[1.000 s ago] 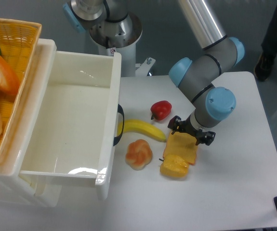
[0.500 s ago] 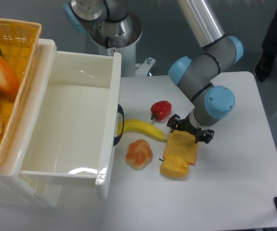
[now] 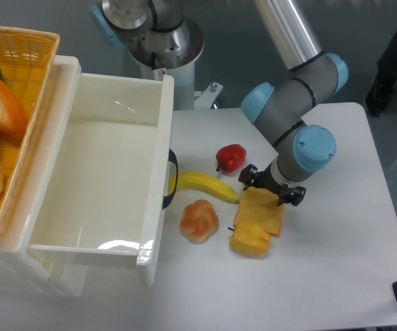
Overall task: Pick up the bread slice
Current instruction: 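Lower the open gripper onto the bread slice edge and close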
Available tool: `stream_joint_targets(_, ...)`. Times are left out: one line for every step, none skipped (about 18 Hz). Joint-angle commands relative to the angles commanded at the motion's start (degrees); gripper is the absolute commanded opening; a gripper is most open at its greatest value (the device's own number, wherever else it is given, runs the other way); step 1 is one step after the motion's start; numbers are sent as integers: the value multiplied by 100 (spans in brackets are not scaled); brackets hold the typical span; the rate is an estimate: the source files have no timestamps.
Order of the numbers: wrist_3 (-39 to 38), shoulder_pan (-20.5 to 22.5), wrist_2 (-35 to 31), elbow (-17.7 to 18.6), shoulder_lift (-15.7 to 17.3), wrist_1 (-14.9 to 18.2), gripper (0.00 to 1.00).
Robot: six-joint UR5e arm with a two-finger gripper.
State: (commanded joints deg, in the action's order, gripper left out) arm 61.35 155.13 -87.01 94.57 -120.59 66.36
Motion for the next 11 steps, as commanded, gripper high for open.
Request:
stream_joint_targets(0, 0, 0, 0, 0, 0, 100)
stream_joint_targets(-9, 0, 0, 0, -9, 0, 100)
stream_joint_targets(-9, 0, 0, 9, 0, 0, 100)
stream_joint_targets(-9, 0, 0, 18, -9, 0, 100)
stream_joint_targets(-9, -9, 0, 18, -9, 0, 100)
stream_joint_targets(-9, 0, 0, 18, -9, 0, 100)
stream_joint_targets(-9, 0, 0, 18, -9, 0, 100)
stream_joint_targets(-9, 9, 9, 9, -9, 0, 100)
stream_joint_targets(0, 9, 9, 9, 0, 0, 100)
stream_joint_targets(0, 17, 9, 9, 0, 0, 100)
stream_joint_targets(9, 35, 9, 0, 26, 0, 100)
